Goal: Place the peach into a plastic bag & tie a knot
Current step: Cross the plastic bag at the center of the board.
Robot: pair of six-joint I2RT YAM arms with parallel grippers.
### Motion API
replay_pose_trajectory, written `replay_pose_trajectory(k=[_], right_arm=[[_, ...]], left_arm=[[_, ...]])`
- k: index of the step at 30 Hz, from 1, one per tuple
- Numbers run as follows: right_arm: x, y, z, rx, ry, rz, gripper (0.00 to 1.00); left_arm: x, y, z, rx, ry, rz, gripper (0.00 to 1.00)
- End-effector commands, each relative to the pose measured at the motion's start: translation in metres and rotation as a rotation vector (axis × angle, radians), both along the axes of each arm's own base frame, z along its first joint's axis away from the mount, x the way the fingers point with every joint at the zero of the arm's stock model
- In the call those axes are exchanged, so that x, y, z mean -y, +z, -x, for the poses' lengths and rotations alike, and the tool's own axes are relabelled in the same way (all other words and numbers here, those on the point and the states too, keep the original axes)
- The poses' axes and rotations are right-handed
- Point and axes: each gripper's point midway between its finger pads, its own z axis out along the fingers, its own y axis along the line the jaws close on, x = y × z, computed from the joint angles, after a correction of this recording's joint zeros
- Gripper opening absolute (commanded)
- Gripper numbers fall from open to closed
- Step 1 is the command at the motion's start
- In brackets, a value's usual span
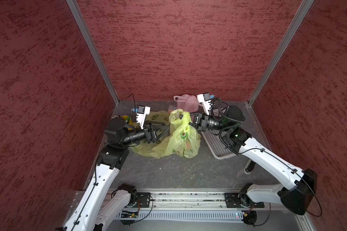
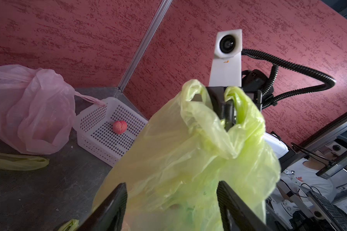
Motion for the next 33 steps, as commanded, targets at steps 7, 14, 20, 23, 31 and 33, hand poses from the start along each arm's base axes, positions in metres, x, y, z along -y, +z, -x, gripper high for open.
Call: replay_pose_trajectory(k=[7, 14, 20, 23, 31, 33], right_arm=[[-0.007, 0.004, -0.004, 0.024, 0.02, -0.001, 0.0], [0.001, 0.007, -0.022, 0.024, -0.121, -0.028, 0.0], [0.008, 0.007, -0.034, 0.017, -0.212, -0.058, 0.0], [0.006, 0.012, -0.028, 0.004, -0.16, -0.106, 0.0], [0.008, 0.027, -0.002, -0.014, -0.002, -0.215, 0.0], [0.008, 0.025, 0.0, -0.017, 0.008, -0.209, 0.0]], left_arm=[[0.056, -0.013, 0.003, 0.029, -0.133, 0.045, 0.66], [0.077, -0.021, 0.01, 0.04, -0.17, 0.077, 0.19], [0.082, -0.024, 0.019, 0.062, -0.169, 0.066, 0.08], [0.083, -0.025, 0.018, 0.064, -0.159, 0.064, 0.06], [0.072, -0.039, -0.007, 0.037, -0.03, 0.066, 0.07], [0.064, -0.042, -0.016, 0.016, 0.01, 0.059, 0.07]])
